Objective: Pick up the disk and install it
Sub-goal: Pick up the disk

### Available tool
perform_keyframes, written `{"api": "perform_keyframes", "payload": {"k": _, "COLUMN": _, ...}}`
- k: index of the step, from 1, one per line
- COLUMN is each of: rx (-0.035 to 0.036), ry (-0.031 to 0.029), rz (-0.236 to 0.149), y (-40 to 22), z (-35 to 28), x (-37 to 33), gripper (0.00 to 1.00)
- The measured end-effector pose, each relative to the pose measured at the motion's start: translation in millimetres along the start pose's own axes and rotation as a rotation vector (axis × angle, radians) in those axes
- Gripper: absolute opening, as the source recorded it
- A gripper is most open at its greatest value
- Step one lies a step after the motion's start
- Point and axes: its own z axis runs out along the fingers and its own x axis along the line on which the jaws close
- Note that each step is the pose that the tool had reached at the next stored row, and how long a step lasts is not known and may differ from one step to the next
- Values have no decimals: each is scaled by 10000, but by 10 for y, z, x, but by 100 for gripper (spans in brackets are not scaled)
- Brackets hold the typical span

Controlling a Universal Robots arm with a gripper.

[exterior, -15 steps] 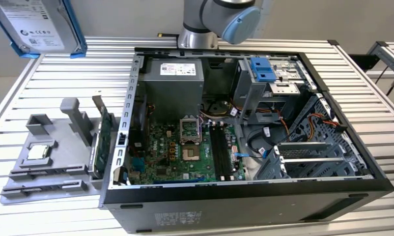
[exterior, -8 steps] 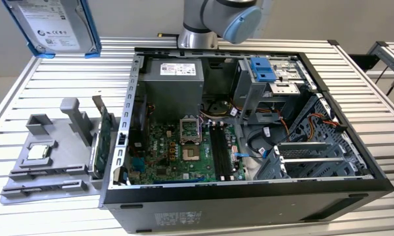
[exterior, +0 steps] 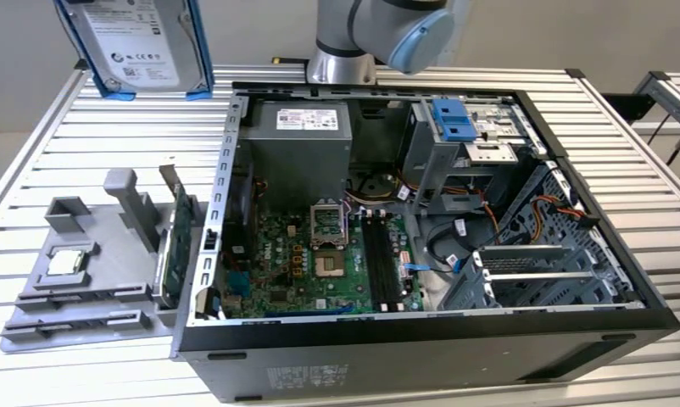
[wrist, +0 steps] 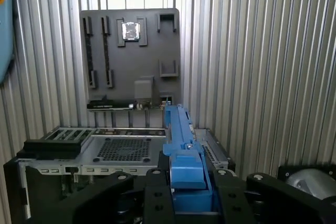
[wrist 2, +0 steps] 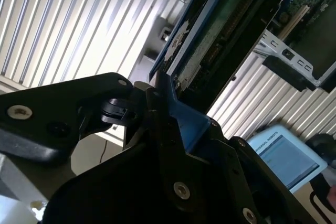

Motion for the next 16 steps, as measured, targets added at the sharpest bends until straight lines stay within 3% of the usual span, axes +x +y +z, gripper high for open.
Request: {"api": "perform_keyframes", "payload": {"k": 16, "rx": -13, "ry": 0, "rz": 1, "y": -720, "z": 84, "x": 0, "gripper": 0}}
